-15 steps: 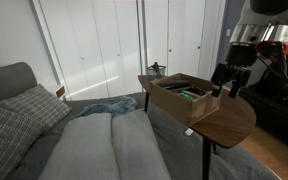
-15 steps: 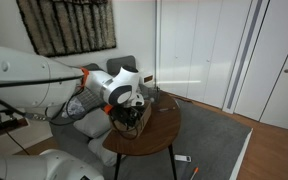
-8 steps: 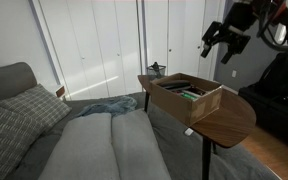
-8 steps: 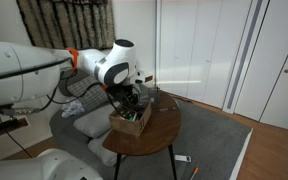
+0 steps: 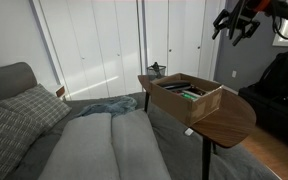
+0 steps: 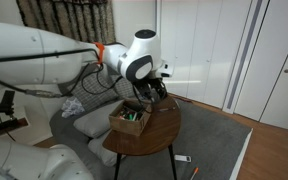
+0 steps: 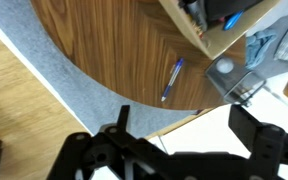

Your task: Put the pen on the table in the stationary holder

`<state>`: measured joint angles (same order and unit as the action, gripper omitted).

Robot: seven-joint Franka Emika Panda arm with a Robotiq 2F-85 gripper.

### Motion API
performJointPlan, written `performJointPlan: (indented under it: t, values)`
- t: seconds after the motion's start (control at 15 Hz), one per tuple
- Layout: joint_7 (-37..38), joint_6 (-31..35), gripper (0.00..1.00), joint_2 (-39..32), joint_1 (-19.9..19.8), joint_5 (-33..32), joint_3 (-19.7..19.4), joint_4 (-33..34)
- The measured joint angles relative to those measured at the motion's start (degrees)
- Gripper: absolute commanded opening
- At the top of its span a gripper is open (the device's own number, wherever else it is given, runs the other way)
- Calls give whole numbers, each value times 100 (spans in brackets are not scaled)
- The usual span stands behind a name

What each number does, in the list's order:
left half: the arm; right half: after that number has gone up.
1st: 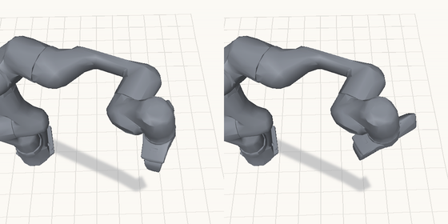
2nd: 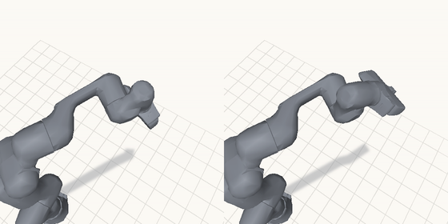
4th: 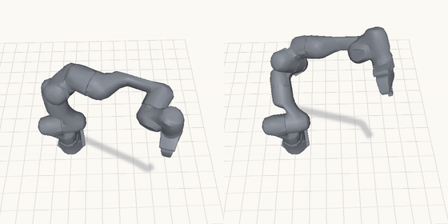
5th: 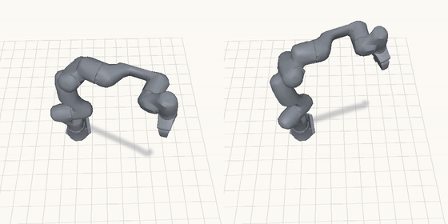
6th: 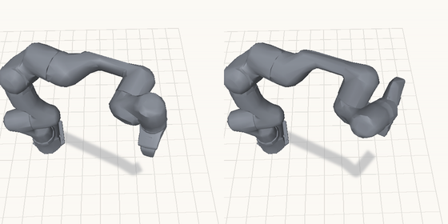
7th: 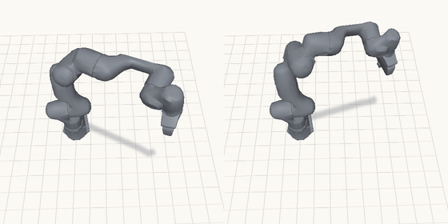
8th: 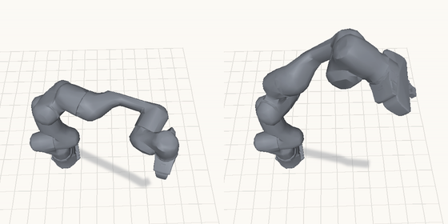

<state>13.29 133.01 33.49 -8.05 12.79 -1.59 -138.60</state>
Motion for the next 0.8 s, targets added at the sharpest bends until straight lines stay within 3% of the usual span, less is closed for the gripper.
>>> performJointPlan:
  t: [0.13,0.27,0.8]
  values:
    - [274,228,100,-717,-295,-187,-28,218]
    - [254,281,100,-1048,-310,-209,-73,313]
    - [256,267,100,-806,-259,-209,-69,277]
